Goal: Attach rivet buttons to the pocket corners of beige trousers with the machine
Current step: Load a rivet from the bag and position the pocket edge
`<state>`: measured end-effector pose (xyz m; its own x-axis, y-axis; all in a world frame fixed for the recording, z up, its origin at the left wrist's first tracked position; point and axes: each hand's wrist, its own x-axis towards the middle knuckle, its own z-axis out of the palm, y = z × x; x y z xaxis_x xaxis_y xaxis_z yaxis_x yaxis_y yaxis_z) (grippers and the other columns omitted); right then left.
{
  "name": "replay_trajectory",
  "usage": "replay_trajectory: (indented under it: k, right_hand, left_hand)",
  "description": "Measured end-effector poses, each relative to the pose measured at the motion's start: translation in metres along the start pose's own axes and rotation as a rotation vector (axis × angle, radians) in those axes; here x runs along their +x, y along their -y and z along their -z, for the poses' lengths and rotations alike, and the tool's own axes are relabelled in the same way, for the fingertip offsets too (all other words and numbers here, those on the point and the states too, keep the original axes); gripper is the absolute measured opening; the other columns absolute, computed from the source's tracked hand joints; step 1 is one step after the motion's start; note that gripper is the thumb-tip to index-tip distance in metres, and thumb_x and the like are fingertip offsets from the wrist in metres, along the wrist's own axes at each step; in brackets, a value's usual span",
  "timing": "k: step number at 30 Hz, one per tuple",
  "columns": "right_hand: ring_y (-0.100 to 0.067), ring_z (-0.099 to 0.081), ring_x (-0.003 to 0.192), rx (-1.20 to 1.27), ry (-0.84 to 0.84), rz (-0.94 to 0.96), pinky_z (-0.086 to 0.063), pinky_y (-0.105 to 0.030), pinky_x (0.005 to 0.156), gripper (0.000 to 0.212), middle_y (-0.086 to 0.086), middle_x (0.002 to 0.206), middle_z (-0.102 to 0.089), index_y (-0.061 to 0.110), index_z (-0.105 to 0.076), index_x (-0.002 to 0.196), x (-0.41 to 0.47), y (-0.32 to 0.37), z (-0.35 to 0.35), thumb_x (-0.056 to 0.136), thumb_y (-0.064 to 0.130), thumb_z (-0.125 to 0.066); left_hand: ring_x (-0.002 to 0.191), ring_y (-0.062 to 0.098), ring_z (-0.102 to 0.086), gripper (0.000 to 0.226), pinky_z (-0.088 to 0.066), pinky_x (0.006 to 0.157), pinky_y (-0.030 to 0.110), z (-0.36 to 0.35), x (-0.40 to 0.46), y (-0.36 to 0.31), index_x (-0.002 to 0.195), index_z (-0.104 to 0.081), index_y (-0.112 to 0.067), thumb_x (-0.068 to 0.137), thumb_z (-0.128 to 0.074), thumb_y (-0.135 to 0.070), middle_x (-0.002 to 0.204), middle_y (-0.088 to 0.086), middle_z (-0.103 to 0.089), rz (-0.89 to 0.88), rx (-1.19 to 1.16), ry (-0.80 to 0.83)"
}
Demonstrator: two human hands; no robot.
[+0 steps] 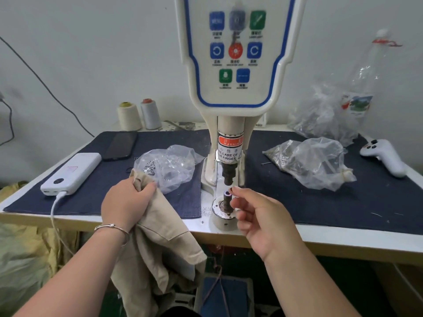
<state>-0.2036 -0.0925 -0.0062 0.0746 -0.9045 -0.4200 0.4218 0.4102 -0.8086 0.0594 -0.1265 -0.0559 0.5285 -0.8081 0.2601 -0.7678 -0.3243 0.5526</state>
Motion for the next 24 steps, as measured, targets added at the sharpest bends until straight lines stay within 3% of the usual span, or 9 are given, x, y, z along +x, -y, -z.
replay_trajectory:
  k: [14,24]
  right_hand:
    - [-0.006,-0.048,0.034,0.29,0.151,-0.243,-0.031,-0.015,0.028,0.006,-0.005,0.056,-0.062,0.001,-0.064,0.086,0.0015,0.002,-0.0053,0.084,0.007,-0.067]
    - [-0.006,-0.047,0.032,0.312,0.144,-0.241,-0.03,-0.014,0.028,0.005,-0.005,0.056,-0.063,0.002,-0.062,0.092,0.0036,0.0052,-0.0068,0.088,0.005,-0.062]
  left_hand:
    - [0.066,0.027,-0.05,0.044,-0.03,0.058,0.036,-0.0023,0.0008,0.0029,0.062,-0.052,-0.011,0.09,-0.061,-0.043,0.066,0.007,-0.055,-0.019,-0.013,-0.027]
    - [0.065,0.023,-0.049,0.045,-0.027,0.054,0.036,-0.0034,0.0021,0.0035,0.063,-0.052,-0.01,0.09,-0.061,-0.045,0.066,0.006,-0.055,-0.011,-0.012,-0.033]
